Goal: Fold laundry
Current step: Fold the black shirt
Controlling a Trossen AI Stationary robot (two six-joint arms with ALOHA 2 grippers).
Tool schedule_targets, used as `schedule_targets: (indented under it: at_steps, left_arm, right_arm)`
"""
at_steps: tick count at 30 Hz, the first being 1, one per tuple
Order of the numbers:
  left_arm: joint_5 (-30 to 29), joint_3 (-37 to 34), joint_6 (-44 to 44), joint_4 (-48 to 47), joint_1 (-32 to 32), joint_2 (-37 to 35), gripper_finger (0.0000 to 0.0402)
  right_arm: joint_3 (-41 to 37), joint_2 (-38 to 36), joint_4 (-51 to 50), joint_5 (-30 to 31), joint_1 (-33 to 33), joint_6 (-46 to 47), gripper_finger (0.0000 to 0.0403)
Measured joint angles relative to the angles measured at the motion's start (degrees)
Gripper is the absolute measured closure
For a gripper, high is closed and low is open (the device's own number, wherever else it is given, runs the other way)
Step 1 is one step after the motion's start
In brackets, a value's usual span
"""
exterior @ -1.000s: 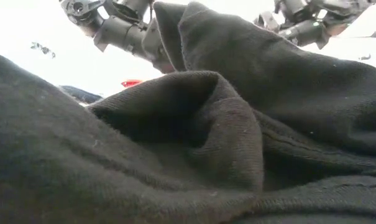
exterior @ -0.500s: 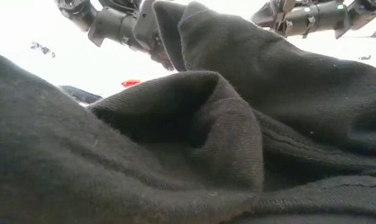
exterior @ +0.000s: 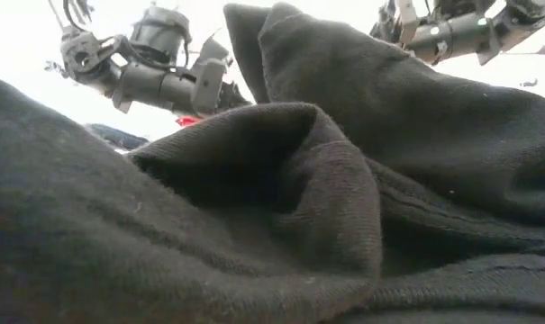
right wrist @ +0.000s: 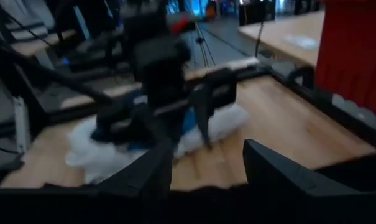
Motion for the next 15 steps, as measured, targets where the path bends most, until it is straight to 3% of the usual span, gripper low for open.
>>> schedule_targets:
  at_steps: [4,10,15]
  left_arm:
    - [1.9,0.3,-5.0,-6.5,3.9,-2.4,0.0209]
    - [4.1,5.1,-8.1,-26.5,7.3,-6.0,0.0209]
    - [4.1,8.9,-10.4,-32.2,9.6,-5.8,0.0209]
  right_arm:
    - [0.0,4.9,-0.3,0.0,1.5,-0.5,0.0200]
    - [0.0,13.6,3.1,2.2,3.6,-3.2,0.0200]
    - [0.0,19.6,6.4,3.0,4.6,-6.6,0.0201]
